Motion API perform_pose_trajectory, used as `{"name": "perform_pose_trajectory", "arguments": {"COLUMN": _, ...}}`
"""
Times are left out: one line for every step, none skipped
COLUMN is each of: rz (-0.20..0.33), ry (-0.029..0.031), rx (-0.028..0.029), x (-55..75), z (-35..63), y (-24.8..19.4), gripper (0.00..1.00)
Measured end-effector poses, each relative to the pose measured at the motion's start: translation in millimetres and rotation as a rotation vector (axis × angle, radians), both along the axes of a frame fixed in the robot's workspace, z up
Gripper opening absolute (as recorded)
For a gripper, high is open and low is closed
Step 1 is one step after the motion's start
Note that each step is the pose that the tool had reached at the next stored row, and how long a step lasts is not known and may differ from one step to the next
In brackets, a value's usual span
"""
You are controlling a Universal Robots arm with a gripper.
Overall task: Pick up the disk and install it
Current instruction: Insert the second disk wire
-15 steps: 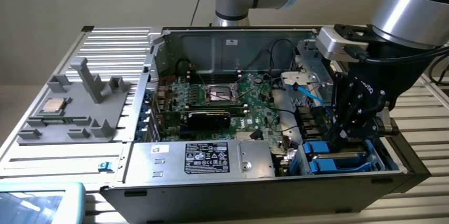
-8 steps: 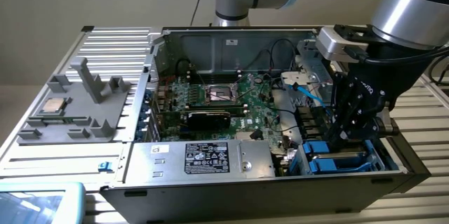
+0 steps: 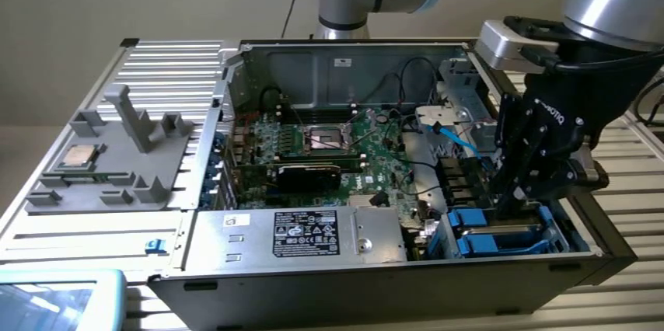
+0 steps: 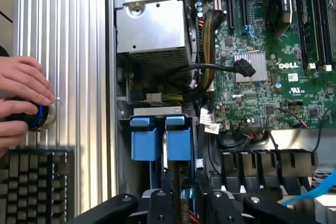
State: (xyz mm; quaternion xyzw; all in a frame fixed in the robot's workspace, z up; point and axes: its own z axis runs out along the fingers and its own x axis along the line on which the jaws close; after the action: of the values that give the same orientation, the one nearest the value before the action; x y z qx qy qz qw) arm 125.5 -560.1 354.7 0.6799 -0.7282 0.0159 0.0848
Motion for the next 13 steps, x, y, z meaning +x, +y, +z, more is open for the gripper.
{"name": "perform_pose_trajectory", "arguments": {"rz": 0.0, "ry": 0.0, "rx": -0.0014, "x": 0.8, "z": 4.4, "y": 0.2, "gripper": 0.29}}
{"name": "perform_pose_trajectory", "arguments": {"rz": 0.0, "ry": 0.0, "rx": -0.0035, "x": 1.7, "z": 8.6, "y": 0.6, "gripper": 0.29}}
{"name": "perform_pose_trajectory", "arguments": {"rz": 0.0, "ry": 0.0, "rx": -0.0059, "x": 2.6, "z": 12.1, "y": 1.7, "gripper": 0.29}}
{"name": "perform_pose_trajectory", "arguments": {"rz": 0.0, "ry": 0.0, "rx": -0.008, "x": 3.1, "z": 15.2, "y": 3.2, "gripper": 0.29}}
{"name": "perform_pose_trajectory", "arguments": {"rz": 0.0, "ry": 0.0, "rx": -0.0097, "x": 3.8, "z": 18.1, "y": 5.0, "gripper": 0.29}}
{"name": "perform_pose_trajectory", "arguments": {"rz": 0.0, "ry": 0.0, "rx": -0.0103, "x": 4.3, "z": 20.2, "y": 6.7, "gripper": 0.29}}
{"name": "perform_pose_trajectory", "arguments": {"rz": 0.0, "ry": 0.0, "rx": -0.0109, "x": 4.8, "z": 22.2, "y": 8.3, "gripper": 0.29}}
{"name": "perform_pose_trajectory", "arguments": {"rz": 0.0, "ry": 0.0, "rx": -0.0113, "x": 5.3, "z": 23.8, "y": 10.1, "gripper": 0.29}}
{"name": "perform_pose_trajectory", "arguments": {"rz": 0.0, "ry": 0.0, "rx": -0.0119, "x": 5.9, "z": 25.3, "y": 11.8, "gripper": 0.29}}
{"name": "perform_pose_trajectory", "arguments": {"rz": 0.0, "ry": 0.0, "rx": -0.0122, "x": 6.5, "z": 26.3, "y": 13.3, "gripper": 0.29}}
{"name": "perform_pose_trajectory", "arguments": {"rz": 0.0, "ry": 0.0, "rx": -0.0127, "x": 7.1, "z": 26.9, "y": 14.2, "gripper": 0.29}}
{"name": "perform_pose_trajectory", "arguments": {"rz": 0.0, "ry": 0.0, "rx": -0.0128, "x": 7.4, "z": 27.0, "y": 14.4, "gripper": 0.29}}
{"name": "perform_pose_trajectory", "arguments": {"rz": 0.0, "ry": 0.001, "rx": -0.0126, "x": 7.5, "z": 26.9, "y": 14.4, "gripper": 0.29}}
